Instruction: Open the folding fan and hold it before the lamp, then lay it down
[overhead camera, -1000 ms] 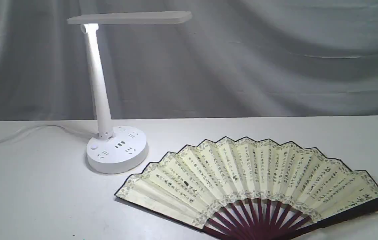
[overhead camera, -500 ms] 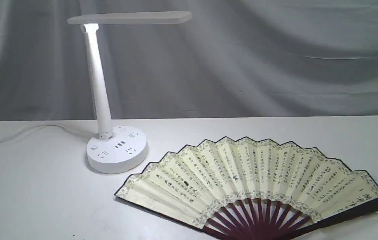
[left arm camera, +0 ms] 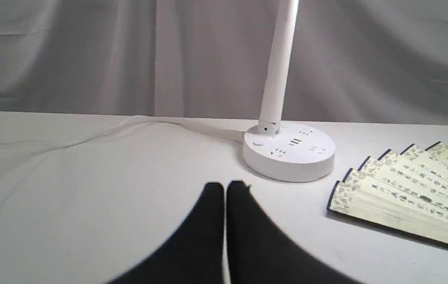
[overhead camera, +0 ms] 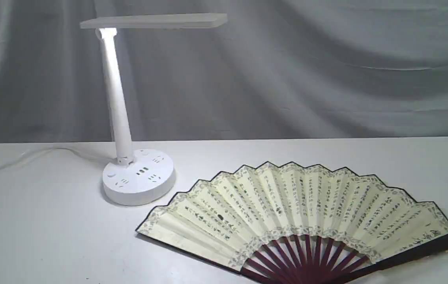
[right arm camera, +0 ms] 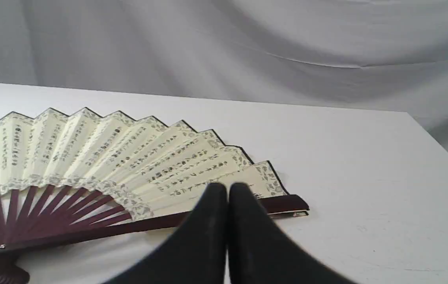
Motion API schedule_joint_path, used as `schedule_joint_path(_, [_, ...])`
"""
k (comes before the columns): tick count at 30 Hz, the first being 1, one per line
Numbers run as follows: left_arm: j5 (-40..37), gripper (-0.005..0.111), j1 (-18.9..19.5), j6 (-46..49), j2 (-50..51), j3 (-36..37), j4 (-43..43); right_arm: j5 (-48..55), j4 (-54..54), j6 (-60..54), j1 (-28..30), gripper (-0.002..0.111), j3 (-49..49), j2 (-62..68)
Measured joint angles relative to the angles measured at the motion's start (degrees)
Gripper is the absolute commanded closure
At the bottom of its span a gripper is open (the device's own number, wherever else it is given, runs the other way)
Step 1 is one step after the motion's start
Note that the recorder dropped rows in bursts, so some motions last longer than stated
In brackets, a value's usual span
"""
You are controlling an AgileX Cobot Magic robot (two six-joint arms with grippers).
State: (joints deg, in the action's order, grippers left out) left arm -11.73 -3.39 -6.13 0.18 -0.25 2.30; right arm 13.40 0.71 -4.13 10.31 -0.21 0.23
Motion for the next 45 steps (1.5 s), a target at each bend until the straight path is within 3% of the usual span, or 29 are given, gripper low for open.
schedule_joint_path(45, [-0.26, 0.107, 0.00, 0.61, 0.00, 0.00, 0.00, 0.00, -0.71, 1.03, 0.00, 0.108, 0.00, 0.00])
